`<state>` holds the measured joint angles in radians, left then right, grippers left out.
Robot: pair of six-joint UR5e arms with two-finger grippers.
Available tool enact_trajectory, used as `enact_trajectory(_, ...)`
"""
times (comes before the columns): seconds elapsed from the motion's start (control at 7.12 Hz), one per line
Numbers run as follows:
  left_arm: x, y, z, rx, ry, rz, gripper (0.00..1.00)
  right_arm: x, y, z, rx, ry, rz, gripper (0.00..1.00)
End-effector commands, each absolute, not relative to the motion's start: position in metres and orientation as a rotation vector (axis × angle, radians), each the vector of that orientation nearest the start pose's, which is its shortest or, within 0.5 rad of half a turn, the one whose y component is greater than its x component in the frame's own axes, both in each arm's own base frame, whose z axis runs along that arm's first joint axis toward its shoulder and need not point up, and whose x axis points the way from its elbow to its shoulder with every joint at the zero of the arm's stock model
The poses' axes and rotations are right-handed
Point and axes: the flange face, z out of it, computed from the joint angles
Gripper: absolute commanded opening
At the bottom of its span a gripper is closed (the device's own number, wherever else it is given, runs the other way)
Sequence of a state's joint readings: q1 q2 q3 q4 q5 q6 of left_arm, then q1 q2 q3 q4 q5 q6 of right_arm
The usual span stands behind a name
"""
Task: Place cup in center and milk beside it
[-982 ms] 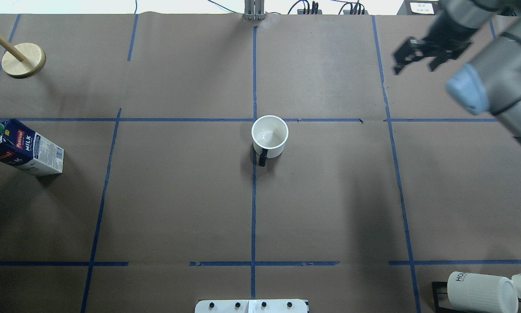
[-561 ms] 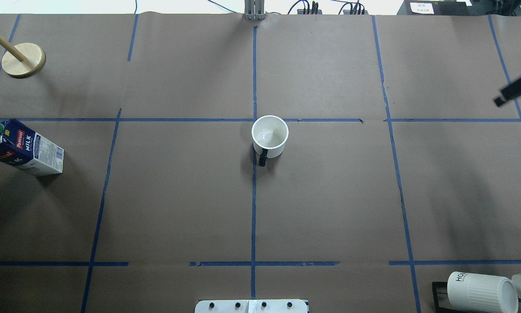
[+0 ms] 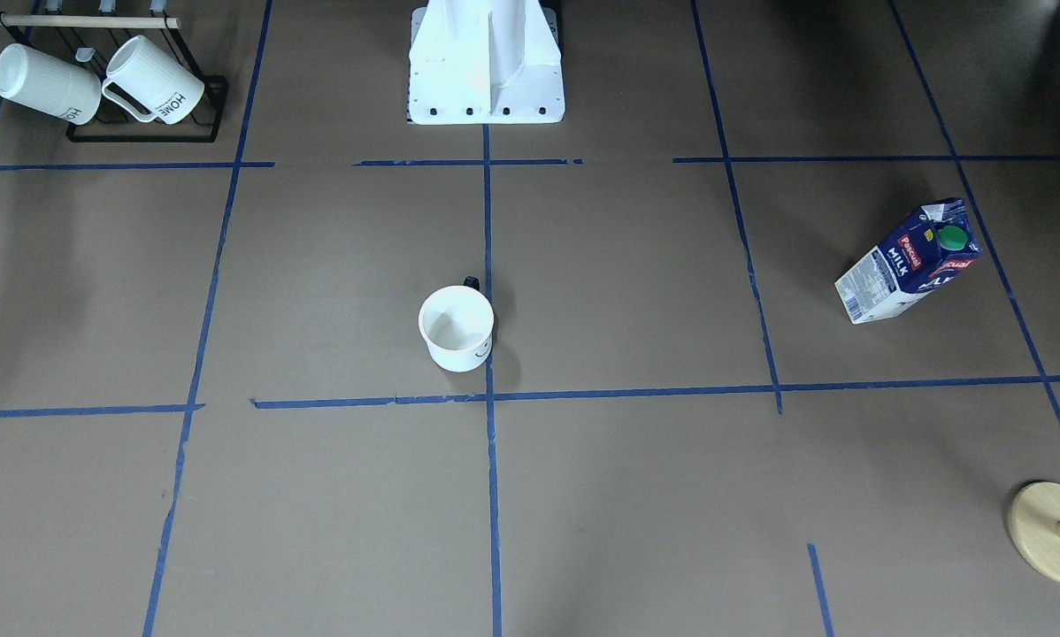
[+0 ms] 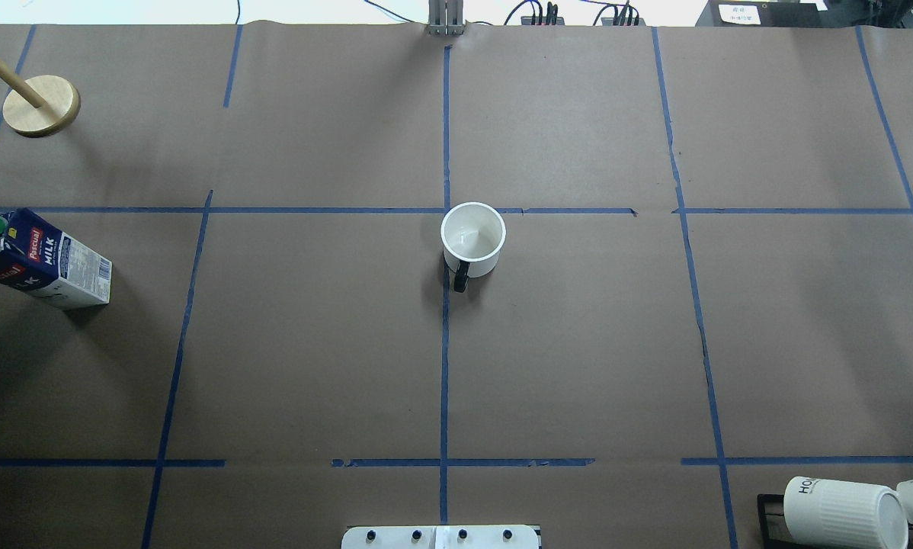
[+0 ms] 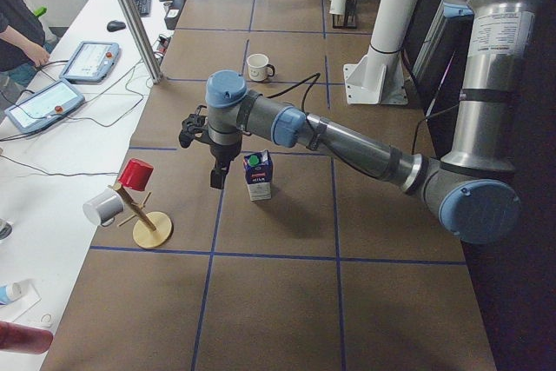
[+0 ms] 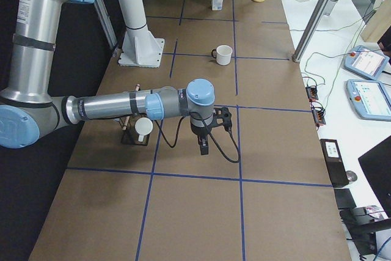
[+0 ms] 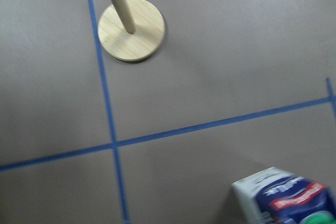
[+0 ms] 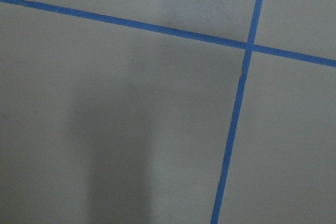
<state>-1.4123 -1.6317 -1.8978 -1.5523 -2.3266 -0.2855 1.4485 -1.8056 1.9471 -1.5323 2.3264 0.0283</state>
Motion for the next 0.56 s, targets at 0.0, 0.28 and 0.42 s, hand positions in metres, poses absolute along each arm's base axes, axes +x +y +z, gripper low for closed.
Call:
enact_trajectory(0.0,0.074,-0.505,0.457,0.090,0.841,-0.089,1.00,0.018,-0.402,0.576,0.116,-0.767,-0.152,1.00)
enact_trajectory(0.28,0.102,-0.499,0.454,0.052,0.867,-0.152,1.00,0.017,-0.403,0.578,0.114,-0.766,-0.152,1.00)
enact_trajectory(0.42,0.113,-0.492,0.466,0.016,0.858,-0.153,1.00,0.017,-0.403,0.580,0.107,-0.765,-0.149,1.00)
